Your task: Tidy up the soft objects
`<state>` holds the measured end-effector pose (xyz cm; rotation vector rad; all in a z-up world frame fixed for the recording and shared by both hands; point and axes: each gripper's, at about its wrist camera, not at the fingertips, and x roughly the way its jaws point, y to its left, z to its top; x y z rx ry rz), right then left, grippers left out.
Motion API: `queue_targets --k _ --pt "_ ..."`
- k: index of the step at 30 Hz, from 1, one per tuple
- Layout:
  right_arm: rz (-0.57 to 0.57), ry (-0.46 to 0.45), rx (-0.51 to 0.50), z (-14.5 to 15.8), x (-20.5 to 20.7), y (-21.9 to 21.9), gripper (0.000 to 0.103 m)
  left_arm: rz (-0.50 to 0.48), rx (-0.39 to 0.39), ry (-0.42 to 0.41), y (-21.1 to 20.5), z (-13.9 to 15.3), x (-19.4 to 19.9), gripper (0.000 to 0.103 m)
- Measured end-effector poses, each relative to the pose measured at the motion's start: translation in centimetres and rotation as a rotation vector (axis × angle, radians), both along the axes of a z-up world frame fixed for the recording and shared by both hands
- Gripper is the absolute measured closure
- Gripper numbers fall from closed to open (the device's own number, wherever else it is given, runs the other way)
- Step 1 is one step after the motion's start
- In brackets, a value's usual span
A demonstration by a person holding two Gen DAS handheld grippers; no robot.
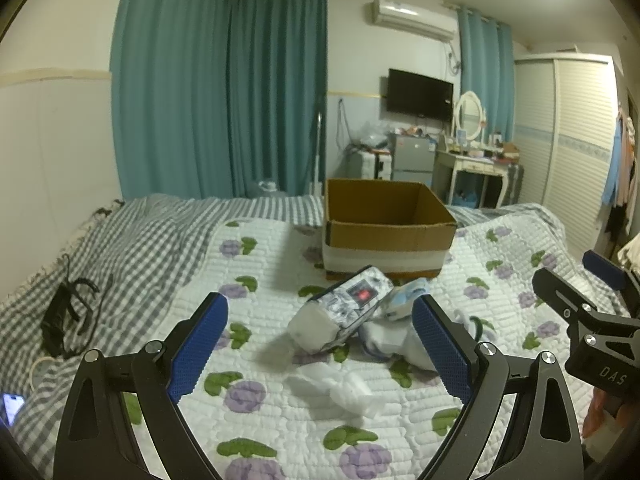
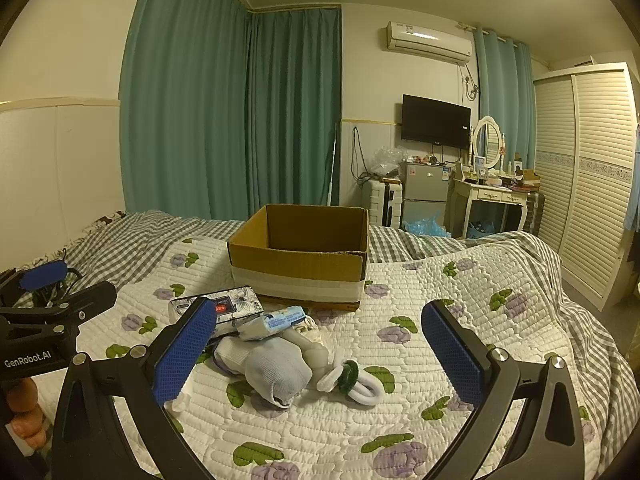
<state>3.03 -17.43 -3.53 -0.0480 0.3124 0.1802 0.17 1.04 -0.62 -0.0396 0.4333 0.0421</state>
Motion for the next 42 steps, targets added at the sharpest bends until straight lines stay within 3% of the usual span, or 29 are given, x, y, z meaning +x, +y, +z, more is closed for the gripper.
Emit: queue_targets --k 24,28,32,36,42 --pt "-0.001 0.001 -0.004 -0.1 0.0 0.0 0.000 -0.009 -0.001 -0.005 -0.1 0.2 -0.2 0.008" --pt "-0.002 -0.002 -0.010 0.0 -0.2 0.1 0.000 -0.012 -0.028 -0.050 0.6 0.9 -0.8 0.008" --pt "0.004 -0.024 -0.028 0.7 -1.0 0.7 0.000 -0.019 -0.035 -0.043 1.4 1.3 -0.3 0.008" --pt "-0.032 0.052 -0.071 0.4 -0.2 1.7 0.000 -0.022 -0.022 0.062 2.0 -0.6 1.8 0.008" --pt "-0.037 0.200 -0.086 -3.1 2.5 2.2 0.000 -0.071 -0.031 0.308 0.6 -7.4 5.1 0.009"
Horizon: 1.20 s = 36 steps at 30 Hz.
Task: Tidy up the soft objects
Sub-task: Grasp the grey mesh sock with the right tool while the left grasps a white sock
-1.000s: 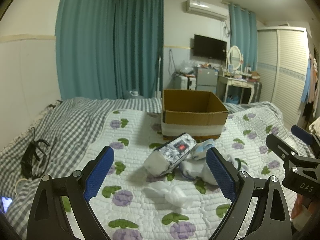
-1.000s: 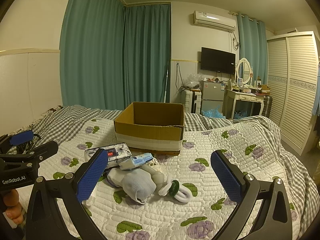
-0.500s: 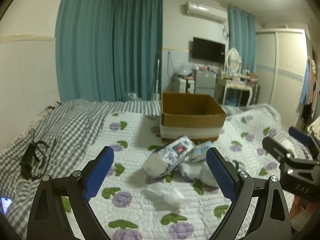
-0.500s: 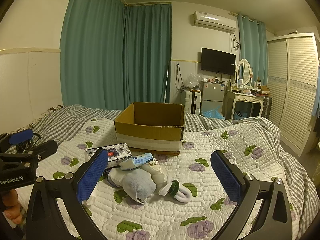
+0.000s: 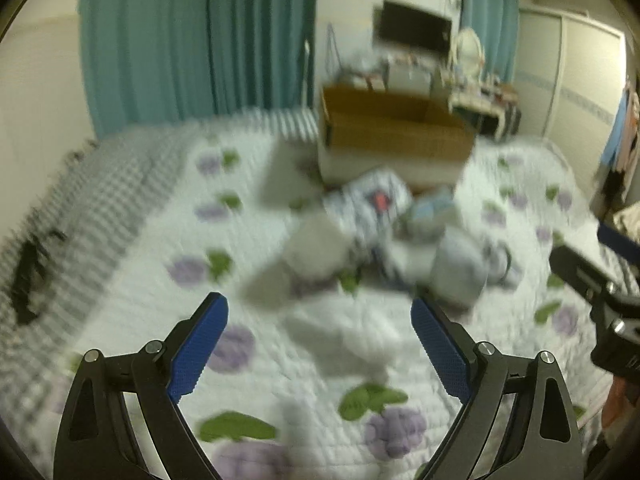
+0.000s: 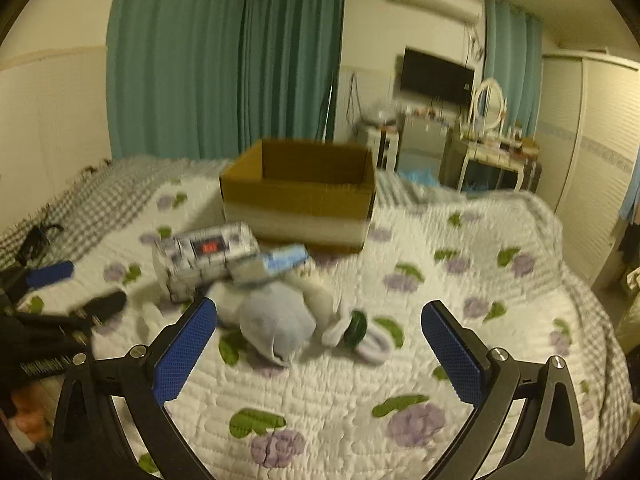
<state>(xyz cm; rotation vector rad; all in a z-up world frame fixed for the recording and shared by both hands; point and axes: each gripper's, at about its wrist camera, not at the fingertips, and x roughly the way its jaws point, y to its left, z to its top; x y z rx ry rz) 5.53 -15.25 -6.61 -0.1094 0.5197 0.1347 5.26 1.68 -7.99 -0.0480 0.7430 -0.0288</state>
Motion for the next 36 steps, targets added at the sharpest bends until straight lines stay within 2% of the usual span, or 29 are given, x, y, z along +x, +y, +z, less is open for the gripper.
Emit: queue_targets --k 3,6,7,8,9,10,11,12,13,19,21,23,24,29,31,36 --pt "0.004 0.055 -0.009 -1.9 1.2 0.3 0.000 -0.032 -0.029 0.063 -0.7 -2.1 1.0 0.010" --pt "0.011 0.107 -0.014 -3.5 2.6 0.6 0.000 -0.044 -0.033 0.097 -0.9 -3.2 2.4 0.010" --pt "0.012 0.118 -0.016 -3.8 2.9 0.7 0.000 -0.053 -0.042 0.107 -0.9 -3.3 2.6 0.013" --pt "0.015 0.133 -0.019 -4.3 3.4 0.8 0.000 -0.068 -0.053 0.115 -0.9 -3.6 2.8 0.020" --pt "0.017 0.147 -0.020 -4.6 3.8 0.9 0.000 -0.093 -0.062 0.133 -1.2 -4.1 3.1 0.034" --pt "0.020 0.158 -0.019 -4.8 4.1 1.1 0.000 -0.113 -0.066 0.150 -1.1 -4.5 3.4 0.043" --pt "0.023 0.168 -0.019 -5.0 4.3 1.2 0.000 -0.128 -0.069 0.159 -1.2 -4.8 3.6 0.047" --pt "0.027 0.181 -0.018 -5.3 4.7 1.3 0.000 -0.148 -0.072 0.160 -1.4 -4.9 3.6 0.058" --pt "0.034 0.198 -0.017 -5.6 5.1 1.5 0.001 -0.166 -0.069 0.156 -1.5 -5.0 3.7 0.063" --pt "0.062 0.251 -0.013 -6.9 6.7 2.9 0.015 -0.190 -0.024 0.128 -1.3 -4.3 3.2 0.067" --pt "0.070 0.262 -0.003 -7.1 7.3 3.2 0.024 -0.179 -0.017 0.121 -0.6 -4.0 3.1 0.067" --pt "0.081 0.272 0.001 -7.4 8.1 3.8 0.045 -0.171 -0.030 0.118 0.1 -3.8 3.1 0.067" --pt "0.081 0.278 -0.002 -7.6 8.4 4.0 0.049 -0.167 -0.035 0.114 0.3 -3.6 3.0 0.067" --pt "0.067 0.287 -0.001 -7.8 8.3 4.1 0.059 -0.164 -0.032 0.099 0.8 -2.7 2.2 0.067" --pt "0.066 0.278 0.031 -7.1 7.4 3.5 0.060 -0.164 -0.031 0.091 0.8 -2.3 1.8 0.067" --pt "0.088 0.221 0.039 -4.6 4.3 2.8 0.064 -0.170 -0.018 0.051 0.5 -0.6 0.5 0.067"
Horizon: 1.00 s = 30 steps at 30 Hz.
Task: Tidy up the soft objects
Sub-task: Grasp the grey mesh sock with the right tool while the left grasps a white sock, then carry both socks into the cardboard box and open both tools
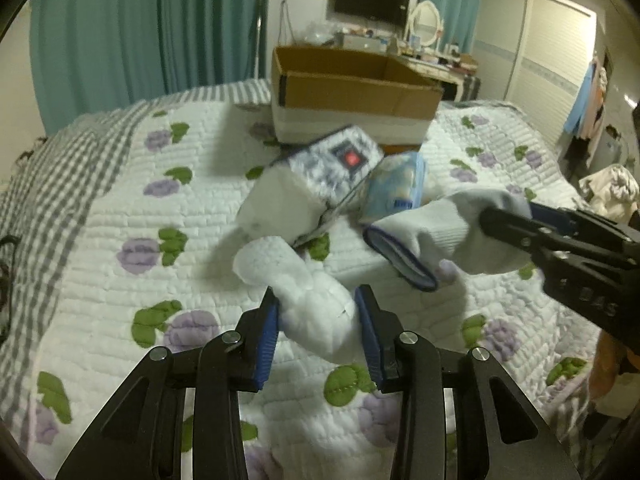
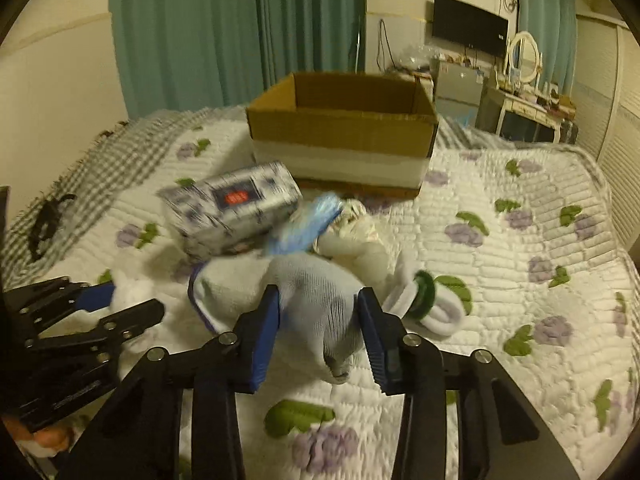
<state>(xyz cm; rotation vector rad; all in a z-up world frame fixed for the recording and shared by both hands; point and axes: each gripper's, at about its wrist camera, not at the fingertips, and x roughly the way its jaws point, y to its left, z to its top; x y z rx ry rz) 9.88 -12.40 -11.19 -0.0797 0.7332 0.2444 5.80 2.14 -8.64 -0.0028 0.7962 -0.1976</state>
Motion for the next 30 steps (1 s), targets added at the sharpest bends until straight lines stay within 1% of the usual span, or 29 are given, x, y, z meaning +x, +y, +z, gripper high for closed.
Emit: queue_targets --k 4,8,14,17,20,23,24,27,30 --pt "-0.002 -0.075 0.032 2.8 -2.3 -0.6 0.065 -0.018 -0.008 -0.035 -0.4 1.7 -0.9 0.067" --pt "-0.019 -0.142 0.067 5.4 -3.4 -1.5 0.065 -0.030 -0.025 -0.054 -0.7 3.2 -1.0 0.067" --pt "-0.046 -0.241 0.104 9.7 -2.8 -3.6 0.066 -0.038 -0.011 -0.121 -1.4 6.7 0.9 0.067" --pt "-0.045 -0.284 0.102 11.8 -1.3 -4.1 0.066 -0.039 -0.005 -0.165 -2.1 8.8 2.7 0.067" --pt "-0.044 -0.315 0.084 13.5 1.3 -4.4 0.066 -0.042 0.005 -0.211 -2.9 10.8 5.8 0.067" --pt "-0.042 -0.336 0.065 14.4 4.4 -4.4 0.066 -0.053 0.006 -0.226 -3.6 11.9 9.4 0.067" --pt "-0.040 -0.341 0.059 14.7 6.1 -4.3 0.066 -0.051 0.007 -0.231 -3.8 12.2 10.9 0.067" --pt "-0.034 -0.347 0.055 15.1 9.9 -4.2 0.066 -0.046 0.036 -0.245 -4.5 12.2 15.1 0.067" --pt "-0.031 -0.336 0.059 14.9 15.2 -3.7 0.066 -0.043 0.046 -0.206 -4.8 11.0 19.5 0.067"
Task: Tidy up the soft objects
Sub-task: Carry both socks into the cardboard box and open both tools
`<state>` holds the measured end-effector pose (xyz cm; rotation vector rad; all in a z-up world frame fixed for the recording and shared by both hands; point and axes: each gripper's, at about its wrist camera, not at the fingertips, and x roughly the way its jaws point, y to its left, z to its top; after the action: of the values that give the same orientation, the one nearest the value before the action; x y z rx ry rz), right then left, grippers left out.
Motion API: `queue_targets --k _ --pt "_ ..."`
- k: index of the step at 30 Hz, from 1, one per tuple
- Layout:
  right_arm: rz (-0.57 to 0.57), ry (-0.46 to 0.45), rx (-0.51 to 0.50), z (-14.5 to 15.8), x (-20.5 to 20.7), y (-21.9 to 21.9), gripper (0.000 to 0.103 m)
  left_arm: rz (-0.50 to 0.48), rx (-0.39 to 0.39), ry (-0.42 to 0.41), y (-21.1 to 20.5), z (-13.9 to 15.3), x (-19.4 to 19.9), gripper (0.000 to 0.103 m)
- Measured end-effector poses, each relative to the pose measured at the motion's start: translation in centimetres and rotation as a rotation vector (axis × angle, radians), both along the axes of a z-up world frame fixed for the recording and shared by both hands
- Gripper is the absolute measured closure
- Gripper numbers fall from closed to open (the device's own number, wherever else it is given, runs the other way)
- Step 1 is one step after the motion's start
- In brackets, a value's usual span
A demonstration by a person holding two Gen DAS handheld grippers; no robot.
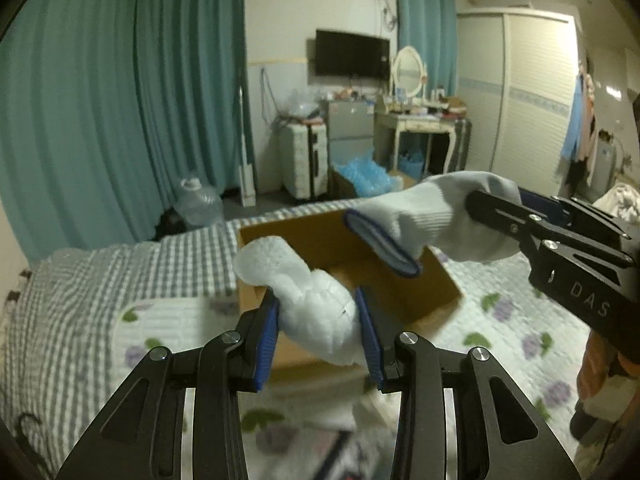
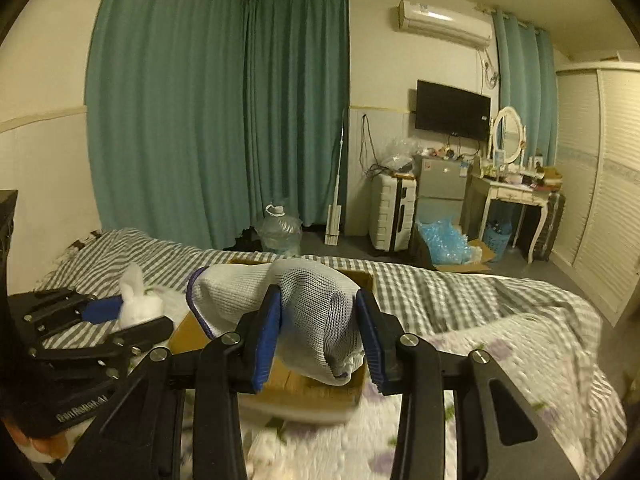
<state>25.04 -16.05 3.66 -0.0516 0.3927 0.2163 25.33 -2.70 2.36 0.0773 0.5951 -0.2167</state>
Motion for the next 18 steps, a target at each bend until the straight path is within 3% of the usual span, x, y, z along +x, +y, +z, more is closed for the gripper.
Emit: queue_targets --k 4,9,10,11,12,13,14,18 --pt "0.012 0.047 0.013 -2.0 5.8 0.9 0.066 -0.017 0.016 0.039 -0.6 -2.9 4.8 0.066" --pt "0.007 0.093 0.040 -4.6 10.3 1.7 0.063 -0.039 0.043 0.034 -1.1 -5.2 6.8 0.064" --pt "0.007 0.105 0.050 -5.0 10.8 1.7 0.062 -0.055 0.036 0.044 -1.1 -5.5 7.0 0.059" --pt "0.011 0.117 0.059 -5.3 11.3 1.6 0.058 -0.064 0.030 0.060 -1.0 -5.6 7.1 0.053" --pt "0.010 0.125 0.068 -5.7 11.6 1.4 0.054 -0.063 0.021 0.072 -0.9 -5.8 7.2 0.039" --pt "0.009 0.122 0.078 -5.8 11.5 1.2 0.041 -0.053 0.018 0.071 -0.7 -5.7 6.9 0.029" --pt "0.006 0.115 0.083 -5.9 11.2 0.7 0.030 -0.040 0.023 0.062 -0.6 -5.4 6.6 0.028" --pt "-0.031 0.078 0.086 -4.6 9.1 -0.2 0.023 -0.005 0.042 0.024 -0.1 -3.2 4.3 0.028"
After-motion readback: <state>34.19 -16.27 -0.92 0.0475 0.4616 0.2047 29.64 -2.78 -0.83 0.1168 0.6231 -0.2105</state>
